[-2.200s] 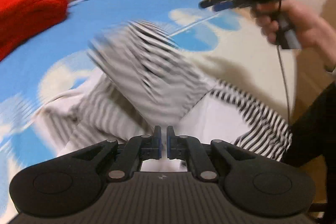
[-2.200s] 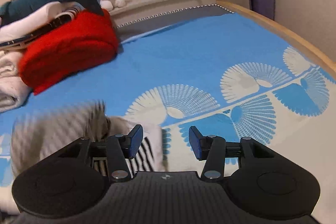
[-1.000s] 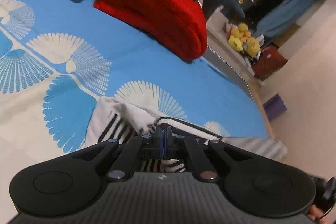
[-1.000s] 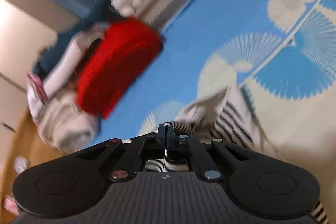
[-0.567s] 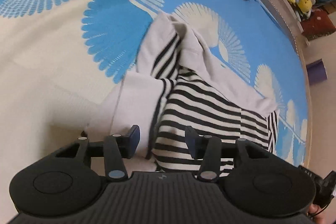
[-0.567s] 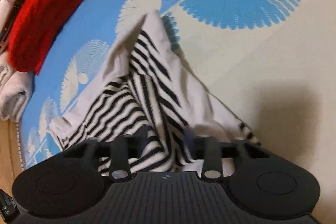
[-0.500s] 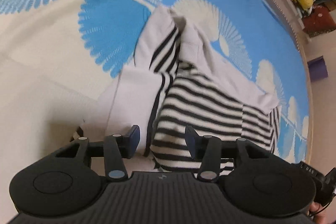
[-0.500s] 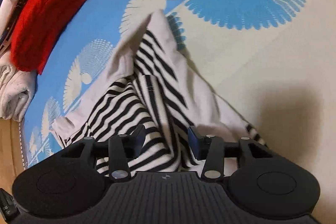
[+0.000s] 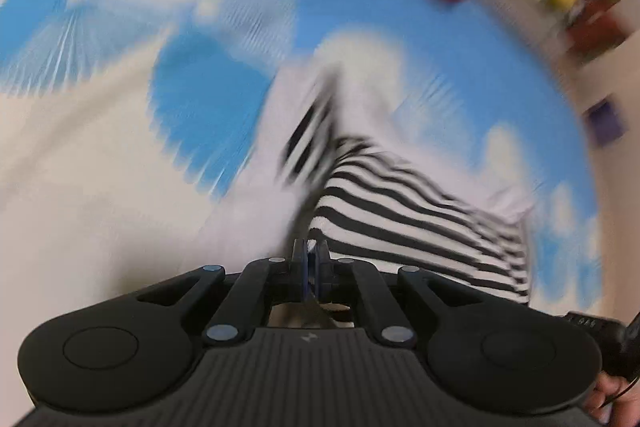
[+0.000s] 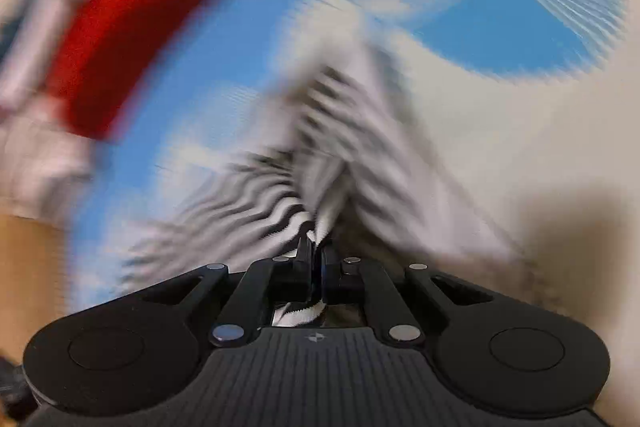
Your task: Fold small clothes
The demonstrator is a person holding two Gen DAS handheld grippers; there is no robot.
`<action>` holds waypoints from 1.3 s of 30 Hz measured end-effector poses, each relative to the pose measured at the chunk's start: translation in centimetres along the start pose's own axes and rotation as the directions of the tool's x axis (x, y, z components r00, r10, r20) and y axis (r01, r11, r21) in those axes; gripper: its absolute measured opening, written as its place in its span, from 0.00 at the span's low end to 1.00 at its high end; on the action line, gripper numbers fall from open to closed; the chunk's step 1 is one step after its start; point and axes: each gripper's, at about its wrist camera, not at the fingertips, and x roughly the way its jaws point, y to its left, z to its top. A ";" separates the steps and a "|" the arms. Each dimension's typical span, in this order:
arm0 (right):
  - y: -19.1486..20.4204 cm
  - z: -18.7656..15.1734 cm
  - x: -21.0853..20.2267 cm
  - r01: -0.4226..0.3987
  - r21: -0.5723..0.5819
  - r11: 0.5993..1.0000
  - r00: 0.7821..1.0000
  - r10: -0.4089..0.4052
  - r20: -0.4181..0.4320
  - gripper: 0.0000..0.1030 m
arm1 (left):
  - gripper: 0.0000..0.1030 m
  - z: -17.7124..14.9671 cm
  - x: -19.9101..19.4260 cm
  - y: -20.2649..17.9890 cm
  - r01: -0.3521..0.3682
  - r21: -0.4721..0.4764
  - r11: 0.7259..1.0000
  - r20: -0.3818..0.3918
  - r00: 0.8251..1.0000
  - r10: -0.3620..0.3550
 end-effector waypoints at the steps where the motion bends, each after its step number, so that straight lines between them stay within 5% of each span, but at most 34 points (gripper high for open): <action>1: -1.0 -0.2 1.0 0.058 0.033 0.998 0.997 -0.057 -0.047 0.07 | 0.03 -0.4 1.1 0.5 -0.048 -0.026 0.999 -0.043 0.998 0.047; 3: -1.7 -0.5 1.5 0.136 0.061 0.989 0.990 -0.132 -0.056 0.11 | 0.04 -0.7 1.2 0.6 -0.096 -0.015 0.995 -0.022 0.995 0.095; 5: -0.7 -0.4 0.4 0.172 -0.010 0.985 0.985 -0.172 0.022 0.12 | 0.05 -0.5 -0.1 -0.3 -0.086 0.028 0.996 0.066 0.994 0.084; 6: 0.0 -0.3 -0.4 0.181 -0.051 0.982 0.982 -0.177 0.072 0.21 | 0.06 -0.5 -0.8 -0.9 -0.068 0.061 0.996 0.112 0.992 0.061; 9: 1.7 -0.3 -2.5 0.083 -0.137 0.987 0.978 -0.054 0.203 0.28 | 0.07 -1.1 -0.8 -2.3 0.042 0.137 0.990 0.124 0.991 -0.059; 12: 2.4 -0.9 -0.8 -0.017 -0.207 0.978 0.995 0.037 0.093 0.32 | 0.09 -2.0 2.5 -1.9 0.007 0.129 0.992 -0.020 1.000 -0.004; 15: 0.8 -1.9 3.0 0.101 -0.171 0.980 0.991 -0.113 -0.066 0.28 | 0.09 -2.3 4.0 -1.2 -0.063 0.123 0.990 -0.061 0.996 0.071; 19: 1.3 -2.0 2.4 0.097 -0.233 0.968 0.995 -0.102 -0.008 0.28 | 0.20 -2.4 1.9 -2.0 -0.013 0.196 0.981 0.058 0.998 0.002; 22: 1.4 -2.8 2.8 0.150 -0.340 0.928 0.988 -0.156 0.007 0.33 | 0.33 -3.8 4.3 -1.2 -0.076 0.243 0.967 -0.057 0.994 0.093; 24: -0.1 -2.7 2.8 0.187 -0.272 0.944 0.979 -0.201 -0.023 0.27 | 0.30 -3.9 3.0 -1.0 -0.074 0.212 0.974 -0.048 0.995 0.086; 26: -0.3 -2.2 0.2 0.161 -0.201 0.966 0.987 -0.162 0.008 0.29 | 0.28 -3.9 -1.1 -1.7 -0.031 0.252 0.967 0.054 0.998 0.018; 29: 1.3 -2.5 -6.6 0.136 -0.260 0.956 0.980 -0.091 0.180 0.29 | 0.28 -4.7 -7.6 -2.2 -0.002 0.297 0.955 0.160 0.986 -0.048; 35: 1.9 -6.1 -20.2 0.049 -0.351 0.935 0.922 0.093 0.376 0.38 | 0.28 -11.6 -17.6 -0.5 0.044 0.378 0.925 0.295 0.941 -0.166; 39: -1.3 -11.2 -24.4 0.051 -0.409 0.911 0.877 0.155 0.455 0.48 | 0.28 -17.6 -18.7 2.6 0.076 0.343 0.936 0.320 0.927 -0.193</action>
